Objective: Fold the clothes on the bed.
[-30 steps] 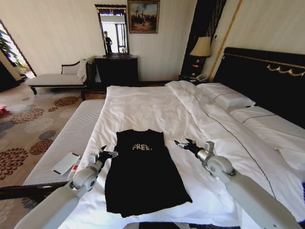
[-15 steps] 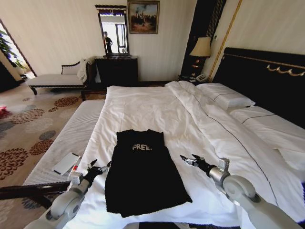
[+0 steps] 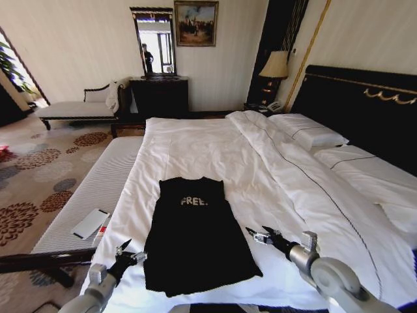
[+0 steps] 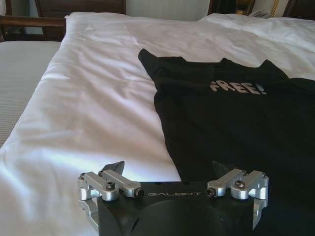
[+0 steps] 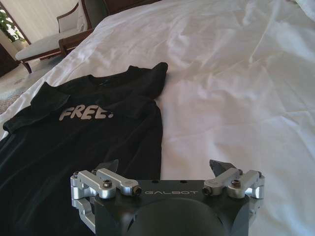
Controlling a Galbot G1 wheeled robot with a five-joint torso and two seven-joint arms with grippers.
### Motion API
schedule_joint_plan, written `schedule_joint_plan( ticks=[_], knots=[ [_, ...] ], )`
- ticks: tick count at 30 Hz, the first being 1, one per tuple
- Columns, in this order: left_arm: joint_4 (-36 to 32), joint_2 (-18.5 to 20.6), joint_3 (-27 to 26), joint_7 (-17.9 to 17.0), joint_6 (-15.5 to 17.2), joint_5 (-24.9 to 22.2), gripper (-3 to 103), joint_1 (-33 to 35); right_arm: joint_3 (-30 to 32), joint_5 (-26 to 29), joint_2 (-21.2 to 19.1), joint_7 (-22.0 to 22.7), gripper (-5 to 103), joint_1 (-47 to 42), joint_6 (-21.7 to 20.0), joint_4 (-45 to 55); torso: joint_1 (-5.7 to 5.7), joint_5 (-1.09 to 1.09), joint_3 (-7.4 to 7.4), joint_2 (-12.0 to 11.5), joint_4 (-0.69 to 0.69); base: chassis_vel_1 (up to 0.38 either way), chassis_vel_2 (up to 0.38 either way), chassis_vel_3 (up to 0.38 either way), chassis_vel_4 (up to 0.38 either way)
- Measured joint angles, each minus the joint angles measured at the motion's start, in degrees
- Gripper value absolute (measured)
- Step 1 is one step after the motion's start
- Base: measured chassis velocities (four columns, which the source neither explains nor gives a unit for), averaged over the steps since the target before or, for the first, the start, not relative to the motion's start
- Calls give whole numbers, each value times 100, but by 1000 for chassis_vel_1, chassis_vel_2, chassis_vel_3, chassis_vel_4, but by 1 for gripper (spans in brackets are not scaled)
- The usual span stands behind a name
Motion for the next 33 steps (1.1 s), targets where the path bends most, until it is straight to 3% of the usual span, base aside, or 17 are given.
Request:
schedule_joint_plan(
  ticks=[7,10,19,27,33],
  knots=[
    [-396,29,-316,166,-69,-401,101,792,83,-116,3,61,100,-64,2,-90,1,1,0,0,1,0,0,0,0],
    [-561,49,-520,279,-315,-505,99,1399,101,-142,7,135,100,-46,-5,-190,1,1,0,0,1,0,0,0,0],
    [-483,174,-273,417,-580,-415,99,2048,19,-194,55,258,100,180,-42,-560,1,1,1,-2,0,0,0,0,0],
    [-208,180,54,439,-607,-325,99,2033,40,-186,48,248,100,280,-41,-807,1,1,1,-1,1,0,0,0,0],
    [-214,186,490,430,-344,-418,99,1347,49,-138,-13,228,100,376,-27,-814,1,1,1,-2,1,0,0,0,0]
  ],
)
